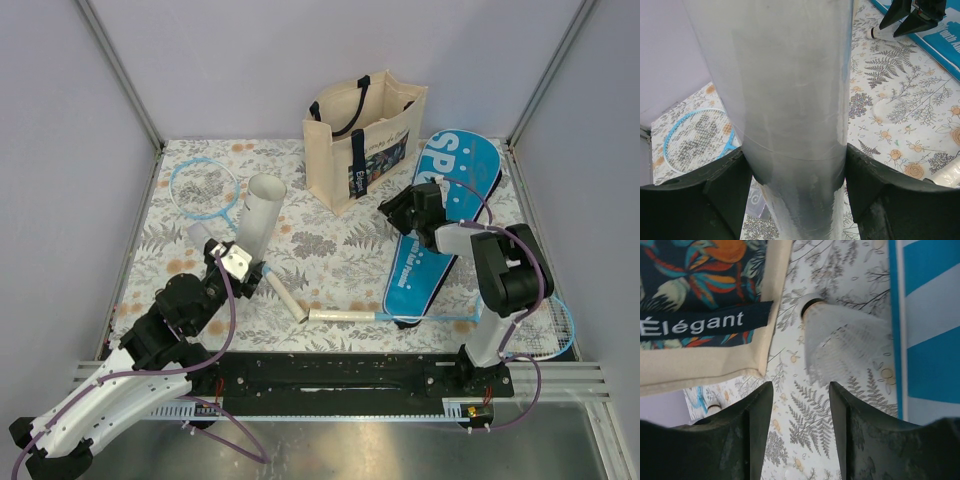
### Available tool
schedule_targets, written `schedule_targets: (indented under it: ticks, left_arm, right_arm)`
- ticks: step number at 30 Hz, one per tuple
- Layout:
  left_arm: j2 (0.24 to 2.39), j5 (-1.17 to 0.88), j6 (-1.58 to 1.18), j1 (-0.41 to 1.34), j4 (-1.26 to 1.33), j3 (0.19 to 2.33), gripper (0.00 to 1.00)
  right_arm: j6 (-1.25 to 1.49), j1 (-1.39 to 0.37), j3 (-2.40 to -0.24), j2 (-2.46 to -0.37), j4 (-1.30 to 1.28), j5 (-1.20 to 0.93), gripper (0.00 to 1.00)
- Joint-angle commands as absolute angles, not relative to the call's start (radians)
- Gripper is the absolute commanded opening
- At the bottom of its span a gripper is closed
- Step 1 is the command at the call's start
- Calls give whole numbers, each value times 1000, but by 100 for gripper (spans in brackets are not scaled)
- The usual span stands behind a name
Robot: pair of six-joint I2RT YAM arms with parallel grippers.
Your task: Pack up the badminton gear
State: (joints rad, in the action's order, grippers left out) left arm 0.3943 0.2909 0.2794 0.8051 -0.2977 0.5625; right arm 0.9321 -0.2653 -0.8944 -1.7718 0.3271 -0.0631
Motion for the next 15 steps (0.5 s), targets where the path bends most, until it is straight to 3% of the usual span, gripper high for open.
schedule_targets:
  ticks: [1,15]
  left_arm:
    - [380,273,270,802,-221,560,43]
    - [402,270,278,804,-221,561,42]
  right_arm:
    - [1008,-226,-884,-1807,448,-40,57]
    - [934,-187,-927,-1845,451,-86,53]
